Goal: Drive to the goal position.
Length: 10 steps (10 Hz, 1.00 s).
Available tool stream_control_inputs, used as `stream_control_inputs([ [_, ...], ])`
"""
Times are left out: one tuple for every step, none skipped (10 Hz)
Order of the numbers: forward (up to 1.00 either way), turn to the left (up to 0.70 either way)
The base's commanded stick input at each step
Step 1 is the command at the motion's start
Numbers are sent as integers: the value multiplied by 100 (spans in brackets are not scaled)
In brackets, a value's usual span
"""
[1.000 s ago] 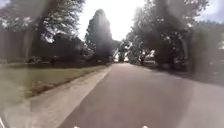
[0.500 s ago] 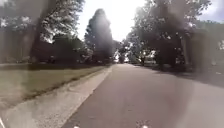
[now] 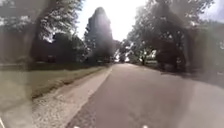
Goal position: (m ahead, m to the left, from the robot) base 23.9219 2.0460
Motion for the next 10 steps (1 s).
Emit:
stream_control_inputs([
  [100, -30],
  [100, -26],
  [100, -9],
  [100, 0],
  [100, 0],
  [100, 0],
  [100, 0],
  [100, 0],
  [100, 0],
  [100, 0],
])
